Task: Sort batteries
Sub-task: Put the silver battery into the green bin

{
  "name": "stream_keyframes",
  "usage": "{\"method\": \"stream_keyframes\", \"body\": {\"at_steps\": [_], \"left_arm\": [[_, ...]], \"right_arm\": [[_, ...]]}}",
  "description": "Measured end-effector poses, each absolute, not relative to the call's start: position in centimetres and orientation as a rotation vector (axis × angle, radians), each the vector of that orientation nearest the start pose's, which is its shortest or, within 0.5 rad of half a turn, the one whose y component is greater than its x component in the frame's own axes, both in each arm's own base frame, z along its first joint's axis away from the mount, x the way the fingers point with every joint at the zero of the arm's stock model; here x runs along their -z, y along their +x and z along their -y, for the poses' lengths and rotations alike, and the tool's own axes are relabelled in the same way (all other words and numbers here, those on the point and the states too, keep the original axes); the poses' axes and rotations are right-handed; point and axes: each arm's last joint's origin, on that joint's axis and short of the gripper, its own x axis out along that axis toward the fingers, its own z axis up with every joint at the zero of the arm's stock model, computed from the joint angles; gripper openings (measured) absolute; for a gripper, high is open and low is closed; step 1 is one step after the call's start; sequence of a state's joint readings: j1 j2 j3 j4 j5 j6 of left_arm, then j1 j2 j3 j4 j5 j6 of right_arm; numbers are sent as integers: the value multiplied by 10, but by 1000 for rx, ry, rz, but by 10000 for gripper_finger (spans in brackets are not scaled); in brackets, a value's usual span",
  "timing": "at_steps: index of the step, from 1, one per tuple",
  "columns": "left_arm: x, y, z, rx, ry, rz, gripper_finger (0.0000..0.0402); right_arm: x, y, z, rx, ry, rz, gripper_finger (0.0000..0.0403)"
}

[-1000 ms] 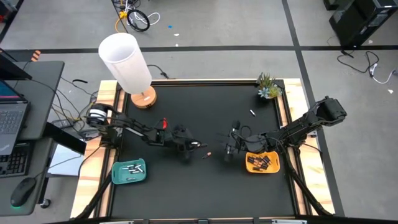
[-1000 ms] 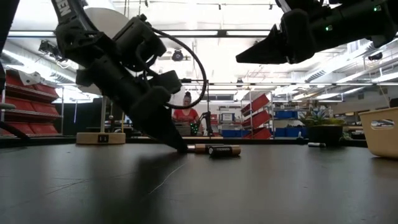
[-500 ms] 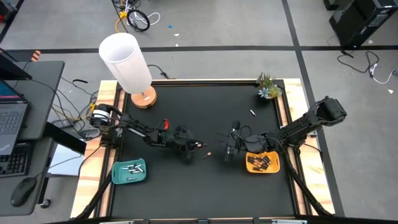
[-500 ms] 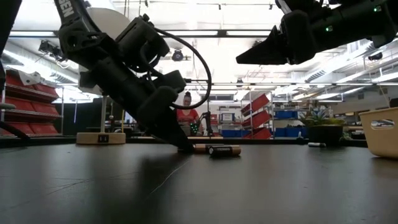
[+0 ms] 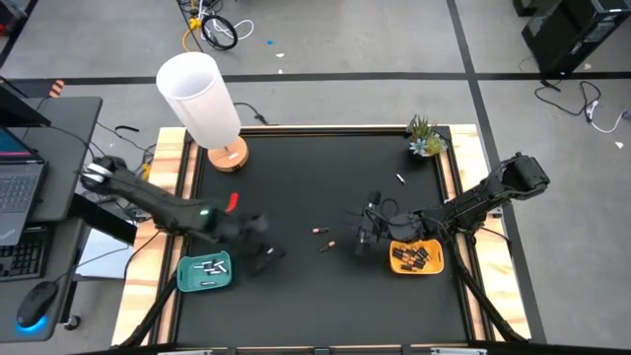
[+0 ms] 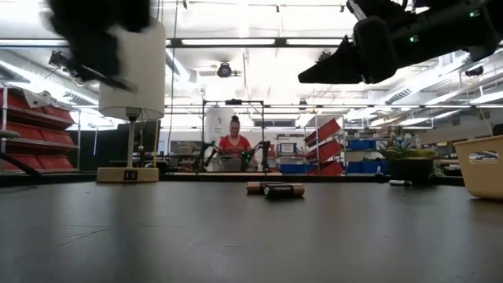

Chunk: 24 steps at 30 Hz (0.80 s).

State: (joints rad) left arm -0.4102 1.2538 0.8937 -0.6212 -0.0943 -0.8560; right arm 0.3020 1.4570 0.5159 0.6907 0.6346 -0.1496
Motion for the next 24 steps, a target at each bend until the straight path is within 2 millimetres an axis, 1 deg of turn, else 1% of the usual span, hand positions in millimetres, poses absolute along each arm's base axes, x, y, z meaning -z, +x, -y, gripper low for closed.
{"method": "stream_keyframes", "body": {"at_steps": [1,5,7,9,12,15,18,24], "left_arm": [[-247,212,102,-141,-598,-1046,35],[-249,174,134,-190,-773,-1238,35],[-247,157,147,-219,-802,-1328,35],[-242,142,156,-266,-808,-1381,35],[-234,124,161,-358,-770,-1389,35],[-224,113,161,-421,-689,-1377,35],[-213,108,160,-433,-646,-1369,35],[-185,104,154,-452,-654,-1368,35]], "right_arm": [[-181,264,-64,316,-260,-249,95],[-181,264,-63,319,-252,-247,96],[-181,264,-63,319,-247,-243,95],[-182,264,-63,320,-240,-236,94],[-182,264,-63,320,-237,-231,95],[-183,265,-64,317,-229,-221,95],[-183,264,-65,310,-228,-218,93],[-184,264,-67,302,-228,-215,92]]}}
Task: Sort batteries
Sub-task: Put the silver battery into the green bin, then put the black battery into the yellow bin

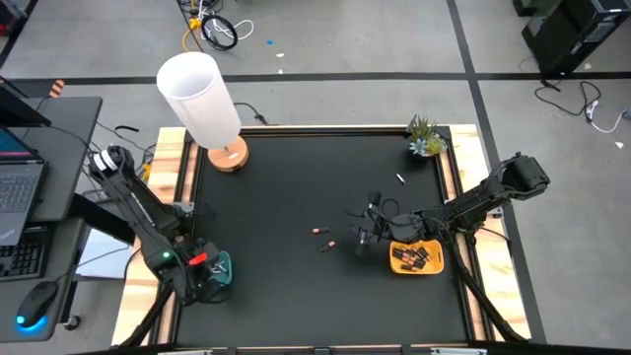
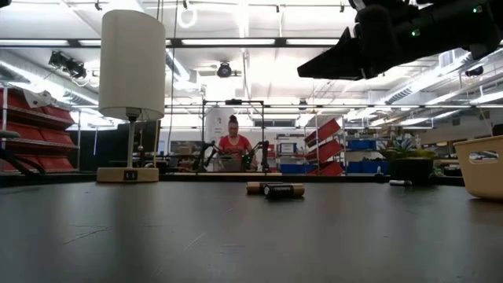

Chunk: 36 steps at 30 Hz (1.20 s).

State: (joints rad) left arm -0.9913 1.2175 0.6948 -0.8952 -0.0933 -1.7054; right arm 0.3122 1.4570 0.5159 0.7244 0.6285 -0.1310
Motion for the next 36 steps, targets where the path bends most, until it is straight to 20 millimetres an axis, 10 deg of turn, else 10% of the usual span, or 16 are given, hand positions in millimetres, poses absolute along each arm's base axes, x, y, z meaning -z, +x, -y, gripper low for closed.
{"method": "stream_keyframes", "body": {"at_steps": [16,36], "left_arm": [[-150,99,145,-448,-714,-1353,69],[-231,118,146,-571,-562,-1109,161]], "right_arm": [[-183,264,-67,302,-231,-222,89],[-183,264,-67,301,-230,-222,88]]}}
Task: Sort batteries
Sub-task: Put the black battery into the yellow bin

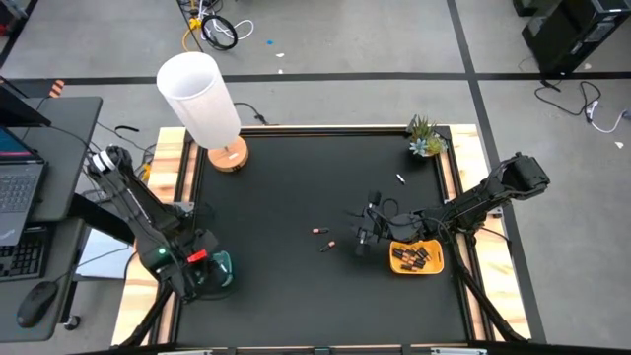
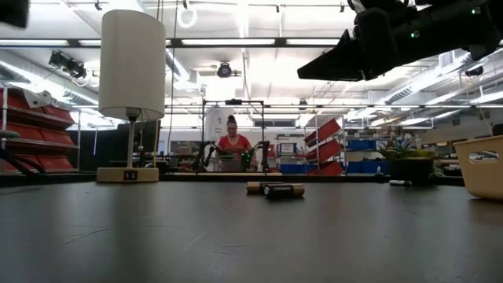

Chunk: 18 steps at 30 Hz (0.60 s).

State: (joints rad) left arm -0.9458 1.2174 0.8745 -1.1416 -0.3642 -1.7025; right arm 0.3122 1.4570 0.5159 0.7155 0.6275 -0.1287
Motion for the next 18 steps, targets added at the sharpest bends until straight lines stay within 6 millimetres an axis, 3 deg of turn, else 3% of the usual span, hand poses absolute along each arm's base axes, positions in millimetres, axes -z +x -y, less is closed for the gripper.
{"method": "stream_keyframes", "body": {"at_steps": [4,13,18], "left_arm": [[-236,134,139,-577,-505,-970,161],[-213,216,130,-387,-187,-895,161],[-198,252,114,-346,64,-860,161]], "right_arm": [[-182,264,-68,288,-204,-229,88],[-173,262,-74,156,-111,-323,88],[-177,277,-80,28,-48,-504,90]]}}
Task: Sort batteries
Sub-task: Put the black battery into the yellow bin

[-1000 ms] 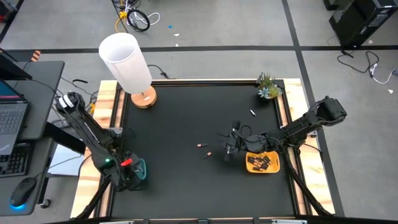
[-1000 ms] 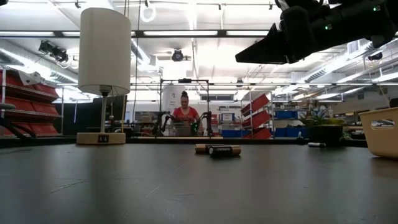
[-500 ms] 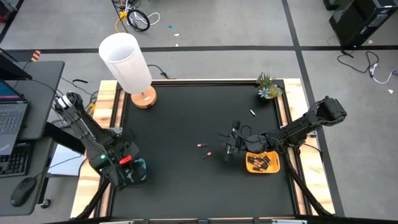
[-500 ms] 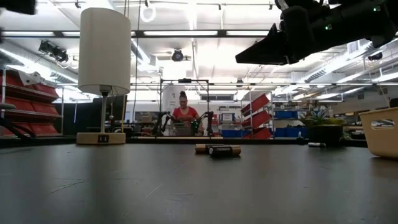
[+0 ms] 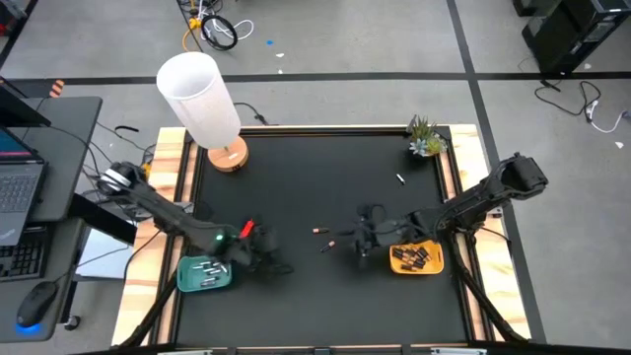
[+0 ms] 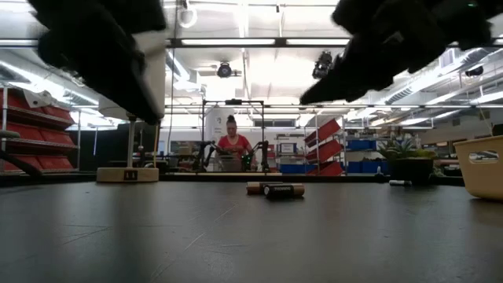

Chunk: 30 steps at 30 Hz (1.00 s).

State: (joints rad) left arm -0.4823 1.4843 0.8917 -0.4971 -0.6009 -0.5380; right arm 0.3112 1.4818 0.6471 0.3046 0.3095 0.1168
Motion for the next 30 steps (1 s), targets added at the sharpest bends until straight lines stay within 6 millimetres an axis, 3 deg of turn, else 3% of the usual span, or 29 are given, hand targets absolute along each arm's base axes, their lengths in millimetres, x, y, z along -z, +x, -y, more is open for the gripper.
{"method": "stream_keyframes", "body": {"at_steps": [5,10,14,23,30], "left_arm": [[-182,281,92,-369,230,-849,161],[-174,293,88,-335,297,-817,161],[-162,288,86,-318,305,-788,161],[-131,265,78,-340,208,-747,160],[-130,264,77,-347,170,-718,160]], "right_arm": [[-168,295,-80,-55,-99,-618,107],[-144,309,-65,-56,-82,-713,144],[-131,321,-56,-53,-65,-758,160],[-113,339,-54,-127,-60,-849,151],[-106,340,-50,-123,-39,-892,131]]}}
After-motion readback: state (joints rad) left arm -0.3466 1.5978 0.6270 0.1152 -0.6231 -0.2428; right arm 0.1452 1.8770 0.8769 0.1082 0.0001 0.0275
